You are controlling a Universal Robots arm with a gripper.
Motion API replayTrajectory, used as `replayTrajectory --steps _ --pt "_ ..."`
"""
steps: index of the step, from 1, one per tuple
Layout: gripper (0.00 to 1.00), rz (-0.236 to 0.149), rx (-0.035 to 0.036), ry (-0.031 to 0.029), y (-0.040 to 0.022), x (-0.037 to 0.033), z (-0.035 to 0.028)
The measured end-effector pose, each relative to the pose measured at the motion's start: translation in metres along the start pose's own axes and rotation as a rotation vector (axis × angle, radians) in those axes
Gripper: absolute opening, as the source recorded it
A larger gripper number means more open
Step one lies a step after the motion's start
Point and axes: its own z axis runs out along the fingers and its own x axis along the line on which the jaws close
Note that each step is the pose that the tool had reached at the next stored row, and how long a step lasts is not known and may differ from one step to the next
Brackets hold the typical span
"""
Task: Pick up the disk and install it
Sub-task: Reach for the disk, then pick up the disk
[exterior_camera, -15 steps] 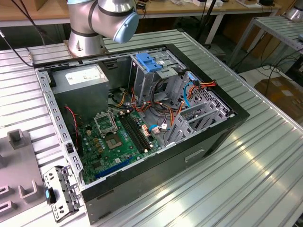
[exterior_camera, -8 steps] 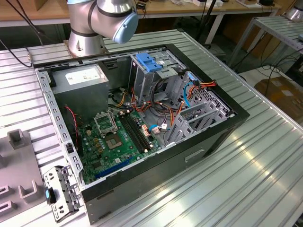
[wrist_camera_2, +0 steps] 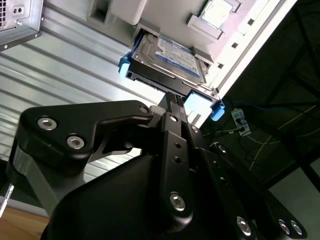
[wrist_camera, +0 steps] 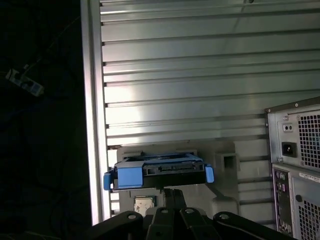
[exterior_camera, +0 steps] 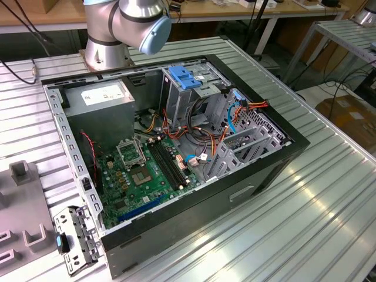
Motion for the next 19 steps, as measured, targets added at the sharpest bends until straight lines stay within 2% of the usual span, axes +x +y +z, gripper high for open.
replayTrajectory --steps 7,10,13,19 --pt "0.11 0.0 0.0001 0.0013 -0.0009 0.0134 -0.0001" --pt "0.11 0.0 0.0001 0.0023 -0.0014 0.0225 0.0" --pt "0.11 0.0 0.0002 0.0029 -0.0018 0.0279 0.0" --pt "0.11 0.0 0.0002 0.0033 -0.0021 0.0316 0.0"
